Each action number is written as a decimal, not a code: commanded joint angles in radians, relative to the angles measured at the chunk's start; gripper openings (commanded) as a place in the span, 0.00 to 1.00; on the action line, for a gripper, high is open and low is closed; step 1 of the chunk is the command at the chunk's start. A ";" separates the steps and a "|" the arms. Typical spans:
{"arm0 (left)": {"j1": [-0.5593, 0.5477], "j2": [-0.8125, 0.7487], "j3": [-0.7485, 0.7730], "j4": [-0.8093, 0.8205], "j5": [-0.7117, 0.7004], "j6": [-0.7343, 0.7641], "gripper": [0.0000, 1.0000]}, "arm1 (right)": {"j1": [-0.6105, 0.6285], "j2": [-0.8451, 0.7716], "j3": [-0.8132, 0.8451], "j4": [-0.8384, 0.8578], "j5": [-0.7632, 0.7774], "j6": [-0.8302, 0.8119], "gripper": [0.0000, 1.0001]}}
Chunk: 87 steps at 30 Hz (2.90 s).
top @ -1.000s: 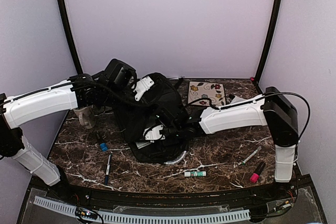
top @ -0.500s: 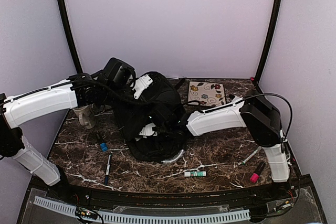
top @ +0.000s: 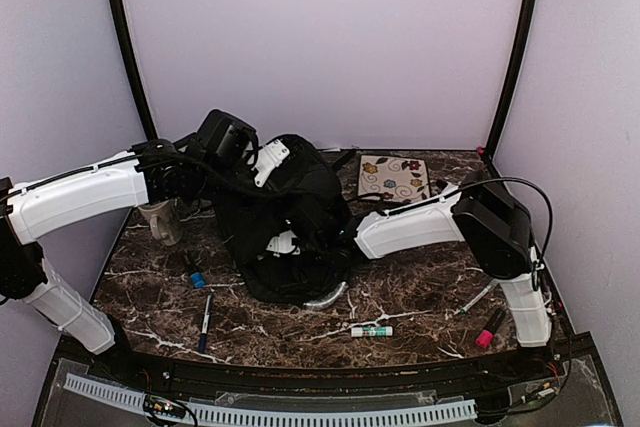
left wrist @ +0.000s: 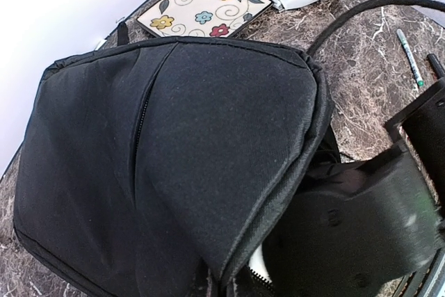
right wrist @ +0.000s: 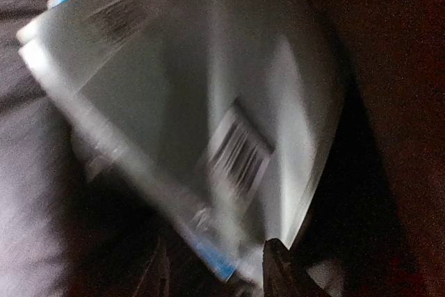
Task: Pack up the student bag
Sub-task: Adjust the largest pocket of the bag to the book, then move the pencil case to the center of the board, then pick up the pencil case from the center of the board.
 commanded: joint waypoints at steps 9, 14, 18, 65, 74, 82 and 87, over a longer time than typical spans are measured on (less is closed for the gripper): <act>-0.010 -0.046 -0.009 0.131 -0.094 -0.001 0.00 | 0.063 -0.333 -0.157 -0.184 -0.210 0.198 0.50; -0.007 -0.040 -0.021 0.126 -0.111 -0.013 0.00 | 0.063 -0.465 -0.198 -0.470 -0.498 0.224 0.50; -0.006 -0.047 -0.043 0.127 -0.106 -0.023 0.00 | 0.044 -0.601 -0.318 -0.585 -0.611 0.237 0.50; -0.002 -0.033 -0.146 0.179 0.007 -0.103 0.00 | -1.171 -0.227 -0.029 -0.888 -0.852 0.298 0.51; -0.002 -0.010 -0.139 0.187 0.031 -0.105 0.00 | -1.080 -0.346 -0.182 -0.822 -0.779 0.342 0.52; -0.002 -0.003 -0.130 0.172 0.046 -0.111 0.00 | -1.138 -0.431 -0.148 -0.858 -0.852 0.532 0.57; -0.002 0.003 -0.129 0.176 0.054 -0.119 0.00 | -1.148 -0.342 -0.134 -0.924 -0.992 0.556 0.59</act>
